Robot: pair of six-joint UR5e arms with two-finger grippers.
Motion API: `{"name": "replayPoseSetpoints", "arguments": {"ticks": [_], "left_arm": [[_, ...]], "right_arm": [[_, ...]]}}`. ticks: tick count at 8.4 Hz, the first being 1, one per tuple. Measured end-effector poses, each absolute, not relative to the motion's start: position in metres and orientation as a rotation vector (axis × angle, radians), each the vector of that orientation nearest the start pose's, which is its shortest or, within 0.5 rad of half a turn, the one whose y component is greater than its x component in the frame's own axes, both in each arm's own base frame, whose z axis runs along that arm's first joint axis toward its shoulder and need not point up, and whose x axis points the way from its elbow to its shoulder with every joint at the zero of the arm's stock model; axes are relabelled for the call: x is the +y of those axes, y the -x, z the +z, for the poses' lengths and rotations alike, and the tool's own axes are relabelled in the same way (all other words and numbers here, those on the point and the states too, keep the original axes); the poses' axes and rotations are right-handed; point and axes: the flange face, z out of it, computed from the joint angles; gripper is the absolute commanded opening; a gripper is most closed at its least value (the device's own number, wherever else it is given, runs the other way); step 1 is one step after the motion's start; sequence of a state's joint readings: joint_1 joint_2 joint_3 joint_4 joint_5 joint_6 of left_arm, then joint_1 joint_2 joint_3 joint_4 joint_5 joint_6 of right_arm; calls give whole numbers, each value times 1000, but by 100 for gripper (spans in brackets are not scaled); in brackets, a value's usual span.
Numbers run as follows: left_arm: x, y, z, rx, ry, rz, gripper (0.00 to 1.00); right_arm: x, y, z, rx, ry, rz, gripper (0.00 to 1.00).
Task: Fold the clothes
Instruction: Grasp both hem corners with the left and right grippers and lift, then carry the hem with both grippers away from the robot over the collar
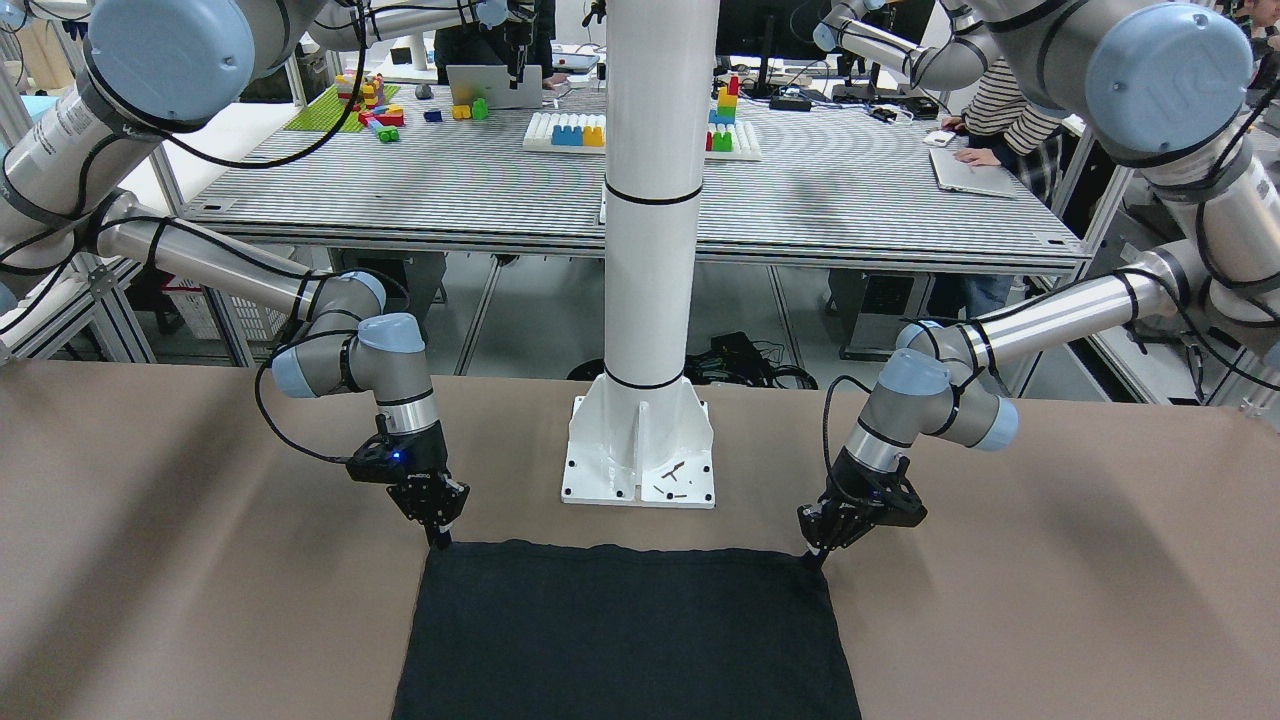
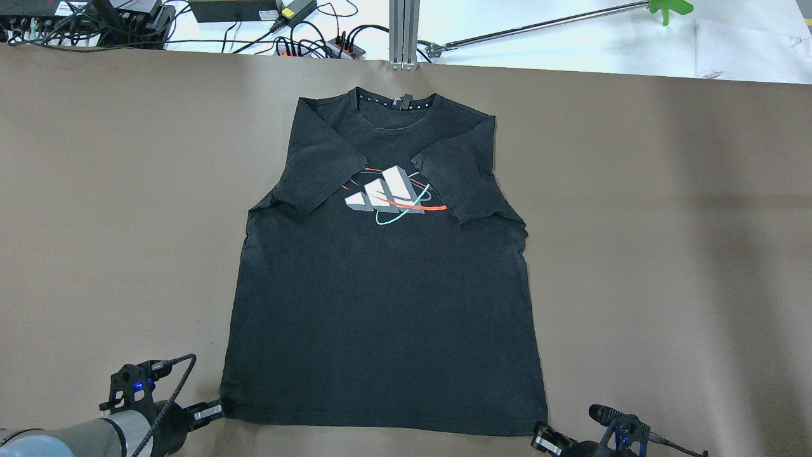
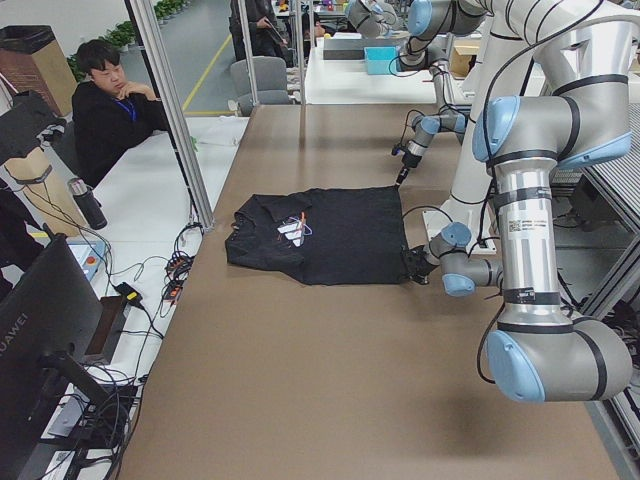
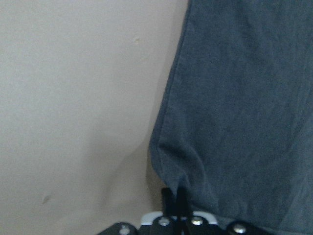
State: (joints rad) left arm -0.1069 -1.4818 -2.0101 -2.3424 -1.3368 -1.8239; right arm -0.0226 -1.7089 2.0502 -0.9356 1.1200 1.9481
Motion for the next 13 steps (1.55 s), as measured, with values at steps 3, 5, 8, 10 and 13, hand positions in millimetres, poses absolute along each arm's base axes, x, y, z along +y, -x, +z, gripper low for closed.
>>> {"name": "replayPoseSetpoints", "arguments": {"ticks": [3,5,8,10,13], "left_arm": [[-217,-422,378,1172,-132,-447,0],[-247,-383,328,1167,-105,-439,0],[-319,-315,235,1165,-43,-404,0],[-347,-282,194,1177,7,-334,0],[-298,-258,170,1253,167,-120,0]], "right_arm": [[-181,431,400,-1057,-253,512,0],[-202,402,363,-1095,-328,432,0],[-264,333,307,-1132,-368,309,0],[-297,291,287,-1151,-324,231,0],[-243,288,278,-1215,-39,-23,0]]}}
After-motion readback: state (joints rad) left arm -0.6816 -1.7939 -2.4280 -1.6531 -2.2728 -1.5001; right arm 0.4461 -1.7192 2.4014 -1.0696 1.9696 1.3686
